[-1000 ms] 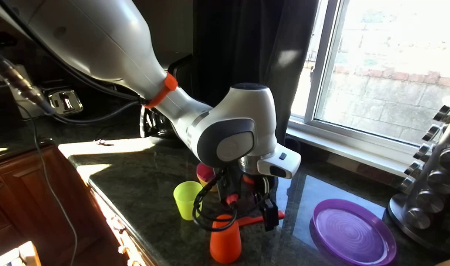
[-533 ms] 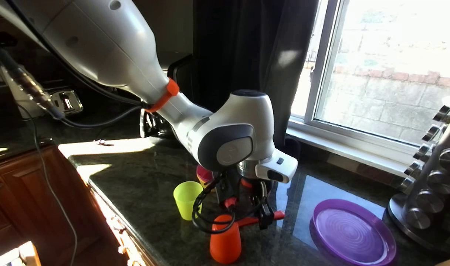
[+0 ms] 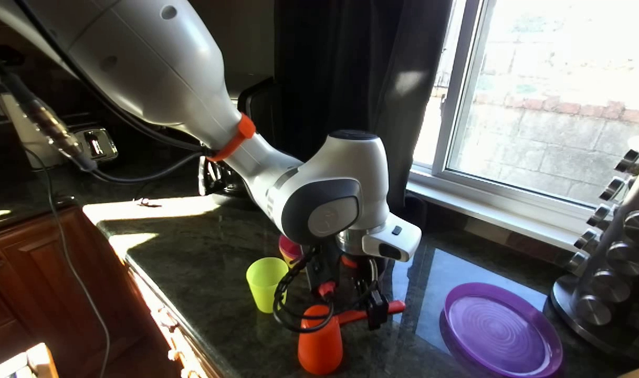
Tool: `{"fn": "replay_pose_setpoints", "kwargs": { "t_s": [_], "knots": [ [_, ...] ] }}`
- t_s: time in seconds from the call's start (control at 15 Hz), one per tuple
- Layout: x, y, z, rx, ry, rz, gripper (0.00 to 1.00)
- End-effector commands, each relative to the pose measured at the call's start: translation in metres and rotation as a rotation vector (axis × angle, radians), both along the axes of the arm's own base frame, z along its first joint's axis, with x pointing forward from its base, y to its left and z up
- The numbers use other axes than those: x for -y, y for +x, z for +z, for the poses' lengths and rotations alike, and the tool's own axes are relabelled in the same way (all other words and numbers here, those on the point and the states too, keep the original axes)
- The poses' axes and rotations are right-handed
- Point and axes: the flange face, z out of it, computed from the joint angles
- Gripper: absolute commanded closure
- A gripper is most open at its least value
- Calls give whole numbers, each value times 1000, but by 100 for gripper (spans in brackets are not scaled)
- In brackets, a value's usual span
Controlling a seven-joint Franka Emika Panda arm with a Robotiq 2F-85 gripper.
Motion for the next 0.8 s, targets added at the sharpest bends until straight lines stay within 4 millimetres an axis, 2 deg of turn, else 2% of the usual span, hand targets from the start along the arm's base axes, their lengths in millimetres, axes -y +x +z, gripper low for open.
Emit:
{"fn": "replay_pose_setpoints", "kwargs": {
  "t_s": [0.0,0.13,0.33,0.47,0.53,0.73],
  "knots": [
    [0,1,-7,-8,10,-3,60],
    [0,1,-8,-8,10,-3,71],
    [-2,3,-7,-5,11,2,97],
    [-2,3,-8,-7,11,2,100],
    [-2,3,-8,-7,11,2,96],
    [0,2,-6,-9,11,-1,96]
  ]
}}
